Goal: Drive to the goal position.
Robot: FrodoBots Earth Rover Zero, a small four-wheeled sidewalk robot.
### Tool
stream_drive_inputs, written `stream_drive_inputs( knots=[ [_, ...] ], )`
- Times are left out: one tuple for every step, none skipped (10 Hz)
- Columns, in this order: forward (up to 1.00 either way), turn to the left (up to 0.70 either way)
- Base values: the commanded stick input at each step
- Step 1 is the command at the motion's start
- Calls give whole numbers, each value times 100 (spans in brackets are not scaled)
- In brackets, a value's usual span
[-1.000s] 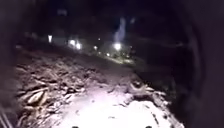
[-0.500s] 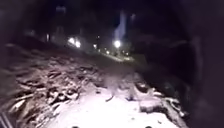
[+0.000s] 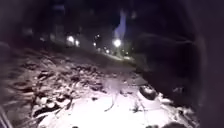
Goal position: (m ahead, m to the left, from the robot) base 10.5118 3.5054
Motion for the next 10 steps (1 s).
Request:
stream_drive_inputs(
  knots=[
    [70,0],
    [70,0],
    [70,0],
    [70,0],
    [70,0],
    [70,0],
    [70,0],
    [70,0],
    [70,0],
    [70,0]
  ],
)
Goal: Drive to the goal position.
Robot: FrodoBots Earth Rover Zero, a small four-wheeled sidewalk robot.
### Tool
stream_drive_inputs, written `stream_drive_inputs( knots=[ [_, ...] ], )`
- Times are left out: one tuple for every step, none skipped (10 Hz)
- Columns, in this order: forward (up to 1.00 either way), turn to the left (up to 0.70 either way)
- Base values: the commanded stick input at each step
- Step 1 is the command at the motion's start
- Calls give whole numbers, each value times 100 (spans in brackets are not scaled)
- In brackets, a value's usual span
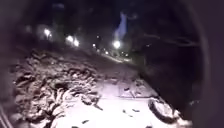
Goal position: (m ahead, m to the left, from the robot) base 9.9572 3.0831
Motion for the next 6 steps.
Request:
stream_drive_inputs(
  knots=[
    [70,0],
    [70,0],
    [70,0],
    [70,0],
    [70,0],
    [70,0]
  ],
)
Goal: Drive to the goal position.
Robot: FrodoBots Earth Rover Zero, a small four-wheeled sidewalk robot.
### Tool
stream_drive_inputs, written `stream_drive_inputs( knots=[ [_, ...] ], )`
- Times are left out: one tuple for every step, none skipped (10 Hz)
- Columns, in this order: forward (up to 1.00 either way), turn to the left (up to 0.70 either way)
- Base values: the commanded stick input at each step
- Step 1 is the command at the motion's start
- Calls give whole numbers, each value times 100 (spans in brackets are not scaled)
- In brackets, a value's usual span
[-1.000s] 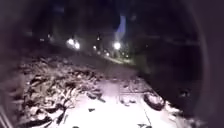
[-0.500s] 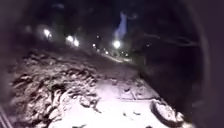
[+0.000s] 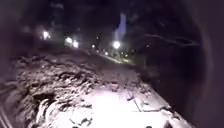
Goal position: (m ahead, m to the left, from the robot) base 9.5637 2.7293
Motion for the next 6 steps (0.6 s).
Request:
stream_drive_inputs(
  knots=[
    [70,0],
    [70,0],
    [70,0],
    [70,0],
    [70,0],
    [70,0]
  ],
)
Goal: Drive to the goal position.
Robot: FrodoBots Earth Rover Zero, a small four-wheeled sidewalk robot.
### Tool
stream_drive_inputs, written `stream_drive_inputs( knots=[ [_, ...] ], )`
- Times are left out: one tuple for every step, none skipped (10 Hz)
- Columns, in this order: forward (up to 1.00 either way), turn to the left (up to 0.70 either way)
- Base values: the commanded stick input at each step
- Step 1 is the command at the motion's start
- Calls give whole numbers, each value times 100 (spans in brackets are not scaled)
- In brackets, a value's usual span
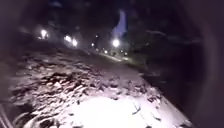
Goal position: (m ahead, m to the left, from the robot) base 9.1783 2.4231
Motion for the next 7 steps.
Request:
stream_drive_inputs(
  knots=[
    [70,0],
    [70,0],
    [70,0],
    [70,0],
    [70,0],
    [70,0],
    [70,0]
  ],
)
